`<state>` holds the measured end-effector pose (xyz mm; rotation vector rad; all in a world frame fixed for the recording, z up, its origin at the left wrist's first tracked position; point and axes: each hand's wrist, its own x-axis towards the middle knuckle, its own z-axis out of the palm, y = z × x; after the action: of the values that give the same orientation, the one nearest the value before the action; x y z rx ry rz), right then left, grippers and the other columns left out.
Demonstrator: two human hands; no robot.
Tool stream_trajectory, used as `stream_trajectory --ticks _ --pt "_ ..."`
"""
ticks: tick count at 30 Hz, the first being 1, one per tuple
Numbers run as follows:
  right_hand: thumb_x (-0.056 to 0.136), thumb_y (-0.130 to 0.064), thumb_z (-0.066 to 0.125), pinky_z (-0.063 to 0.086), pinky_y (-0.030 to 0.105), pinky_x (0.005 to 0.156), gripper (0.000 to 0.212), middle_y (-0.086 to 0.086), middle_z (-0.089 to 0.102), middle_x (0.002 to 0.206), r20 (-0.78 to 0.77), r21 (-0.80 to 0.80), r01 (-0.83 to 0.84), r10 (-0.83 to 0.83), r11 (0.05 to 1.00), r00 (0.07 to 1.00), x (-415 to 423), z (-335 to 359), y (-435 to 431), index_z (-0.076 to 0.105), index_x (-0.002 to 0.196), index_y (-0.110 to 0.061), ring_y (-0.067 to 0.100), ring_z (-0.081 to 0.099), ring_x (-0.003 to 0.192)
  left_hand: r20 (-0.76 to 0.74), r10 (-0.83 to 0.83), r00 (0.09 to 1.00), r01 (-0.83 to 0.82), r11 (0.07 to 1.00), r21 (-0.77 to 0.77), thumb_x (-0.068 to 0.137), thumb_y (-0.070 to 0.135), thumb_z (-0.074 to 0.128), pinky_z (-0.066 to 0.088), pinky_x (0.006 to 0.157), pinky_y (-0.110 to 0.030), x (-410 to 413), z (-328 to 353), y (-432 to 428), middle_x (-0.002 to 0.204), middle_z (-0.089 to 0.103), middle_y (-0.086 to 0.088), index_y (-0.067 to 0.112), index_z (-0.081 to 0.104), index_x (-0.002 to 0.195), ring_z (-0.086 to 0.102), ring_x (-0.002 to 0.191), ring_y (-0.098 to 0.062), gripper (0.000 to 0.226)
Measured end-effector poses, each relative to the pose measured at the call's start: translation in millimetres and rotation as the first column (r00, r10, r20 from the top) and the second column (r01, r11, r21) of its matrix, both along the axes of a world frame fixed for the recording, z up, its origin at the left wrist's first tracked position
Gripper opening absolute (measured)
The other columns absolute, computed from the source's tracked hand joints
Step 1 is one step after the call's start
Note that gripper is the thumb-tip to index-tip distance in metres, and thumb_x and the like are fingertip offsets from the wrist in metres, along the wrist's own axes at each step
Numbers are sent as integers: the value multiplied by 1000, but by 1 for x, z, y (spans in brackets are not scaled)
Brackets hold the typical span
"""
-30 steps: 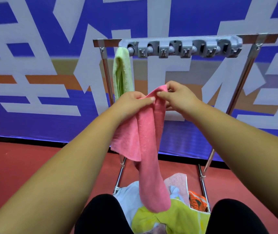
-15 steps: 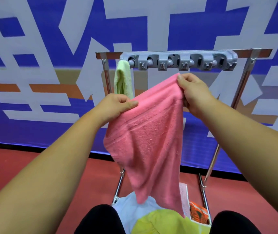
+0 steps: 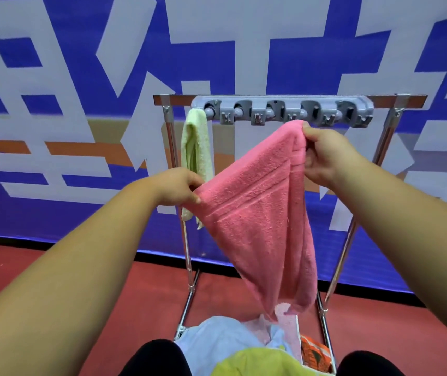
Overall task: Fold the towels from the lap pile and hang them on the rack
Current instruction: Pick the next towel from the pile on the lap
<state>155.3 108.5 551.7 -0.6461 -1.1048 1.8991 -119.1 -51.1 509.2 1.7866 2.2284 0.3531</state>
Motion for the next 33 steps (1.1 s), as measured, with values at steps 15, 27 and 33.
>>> stream_trajectory --ticks 15,27,33 --pt "108 -29 60 59 28 68 17 3 72 93 156 186 -376 350 908 924 -18 -22 -18 65 117 -15 14 69 78 393 -311 865 -7 776 630 73 -24 56 51 84 -13 91 46 34 100 68 0 14 71 68 67 92 6 41" --pt "100 -14 71 60 36 80 26 12 75 94 176 286 -196 149 938 973 -29 -20 -15 72 120 2 20 69 79 95 -248 964 153 812 564 83 -7 76 42 74 -12 61 39 18 93 54 8 29 76 76 53 76 5 36" --pt "102 -16 69 51 26 58 4 4 68 76 206 353 -124 53 928 977 -35 -12 -16 69 101 -12 13 59 60 -192 -274 942 318 911 262 81 -6 64 51 81 -33 45 3 7 91 60 8 21 75 89 61 86 -13 30"
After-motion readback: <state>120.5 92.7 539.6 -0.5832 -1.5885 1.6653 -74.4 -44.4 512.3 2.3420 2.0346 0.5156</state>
